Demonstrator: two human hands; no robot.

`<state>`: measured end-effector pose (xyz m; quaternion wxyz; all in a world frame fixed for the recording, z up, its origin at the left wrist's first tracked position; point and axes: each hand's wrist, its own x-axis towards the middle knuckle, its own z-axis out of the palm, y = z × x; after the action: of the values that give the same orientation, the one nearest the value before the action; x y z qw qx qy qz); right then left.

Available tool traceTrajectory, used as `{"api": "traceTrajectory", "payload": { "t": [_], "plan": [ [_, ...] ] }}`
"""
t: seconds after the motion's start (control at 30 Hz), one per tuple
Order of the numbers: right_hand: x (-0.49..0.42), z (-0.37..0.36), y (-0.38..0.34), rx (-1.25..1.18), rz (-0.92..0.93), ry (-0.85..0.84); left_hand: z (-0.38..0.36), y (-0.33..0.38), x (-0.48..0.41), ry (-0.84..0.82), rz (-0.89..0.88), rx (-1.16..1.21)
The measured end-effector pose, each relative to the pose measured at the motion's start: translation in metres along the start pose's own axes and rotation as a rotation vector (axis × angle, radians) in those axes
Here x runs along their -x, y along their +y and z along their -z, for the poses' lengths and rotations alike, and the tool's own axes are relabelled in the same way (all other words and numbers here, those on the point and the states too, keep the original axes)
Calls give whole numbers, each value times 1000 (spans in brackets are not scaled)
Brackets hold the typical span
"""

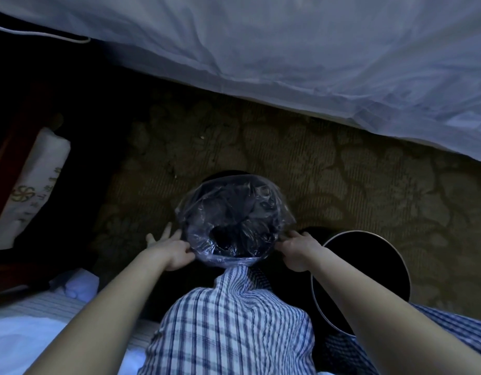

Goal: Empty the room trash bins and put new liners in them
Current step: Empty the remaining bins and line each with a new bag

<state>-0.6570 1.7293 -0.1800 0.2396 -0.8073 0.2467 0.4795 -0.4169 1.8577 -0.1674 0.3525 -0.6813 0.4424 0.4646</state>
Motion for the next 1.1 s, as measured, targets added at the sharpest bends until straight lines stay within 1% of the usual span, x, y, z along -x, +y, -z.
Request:
{"api": "traceTrajectory", "payload": {
  "t": [0.07,0.1,0.13,0.2,0.27,0.33,0.37,0.4,0.5,0.57,0.77,0.9,1.0,1.07,1.1],
  "plan": [
    [-2,3,1,-80,-19,-27,-1,3,-2,20,23,37],
    [-3,4,1,-167,-25,-34,-2,4,-3,42,32,106],
    [-3,6,0,-291,-28,-23,-4,4,-5,68,39,230],
    [-3,7,-4,-595,-53,5,-5,5,-5,105,78,586],
    [1,7,-7,-871,-106,-61,-7,7,-2,97,147,1011],
    [6,7,-9,-1062,-152,-173,-7,10,7,-20,214,1440],
    [8,6,-10,-1130,-149,-216,-8,11,12,-83,210,1568],
    [10,5,-12,-1178,-129,-245,-11,11,14,-134,192,1625],
    [12,1,-18,-1233,-93,-286,-20,11,16,-178,177,1695],
    [10,0,-22,-1207,-109,-285,-26,9,13,-154,209,1742],
    [-4,-6,-26,-1023,-203,-207,-37,12,3,-77,268,1668],
    [-7,-5,-31,-861,-149,-144,-41,16,-5,-75,284,1671],
    [-7,-10,-29,-811,-139,-110,-37,19,-8,23,280,1775],
    [-8,-14,-25,-864,-186,-11,-32,18,-10,129,248,1839],
    [-10,-16,-21,-911,-239,78,-30,16,-11,189,237,1846]
  ]
}}
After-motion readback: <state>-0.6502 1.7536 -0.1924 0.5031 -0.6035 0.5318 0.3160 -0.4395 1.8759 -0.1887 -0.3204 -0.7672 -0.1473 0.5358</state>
